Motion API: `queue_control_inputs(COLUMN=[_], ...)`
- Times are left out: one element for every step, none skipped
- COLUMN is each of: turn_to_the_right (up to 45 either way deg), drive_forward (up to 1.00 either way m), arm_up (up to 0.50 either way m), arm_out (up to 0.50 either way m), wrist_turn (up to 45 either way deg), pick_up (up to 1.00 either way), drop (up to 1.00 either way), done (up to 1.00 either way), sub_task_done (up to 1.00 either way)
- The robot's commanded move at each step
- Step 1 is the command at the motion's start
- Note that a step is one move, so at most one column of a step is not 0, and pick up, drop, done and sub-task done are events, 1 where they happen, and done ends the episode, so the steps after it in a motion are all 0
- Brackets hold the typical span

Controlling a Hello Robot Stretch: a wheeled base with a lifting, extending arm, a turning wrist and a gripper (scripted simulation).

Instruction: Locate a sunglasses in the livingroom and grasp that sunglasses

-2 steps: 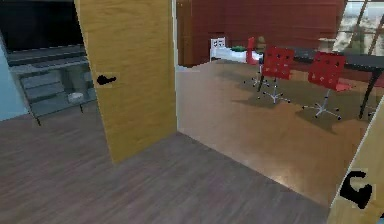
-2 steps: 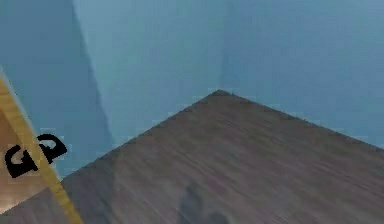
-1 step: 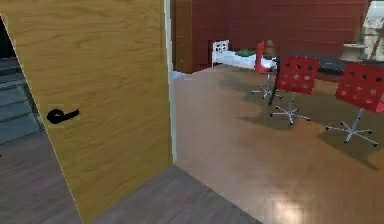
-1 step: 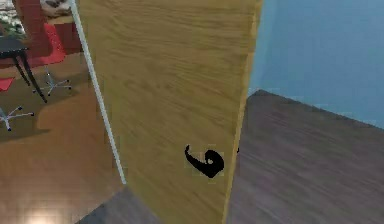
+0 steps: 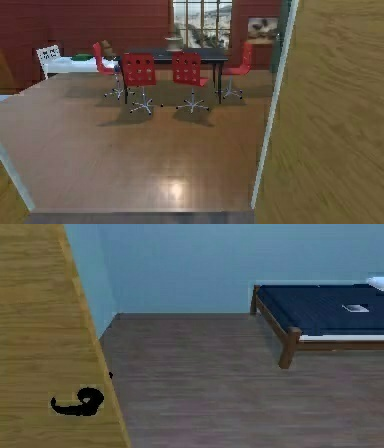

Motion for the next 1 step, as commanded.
queue_control_inputs(turn_to_the_right=[0.0], drive_forward=[1.00], arm_up=[0.00], arm_out=[0.00], wrist_turn=[0.0], pick_up=[0.00], drop=[0.00], done=[0.00], sub_task_done=[0.00])
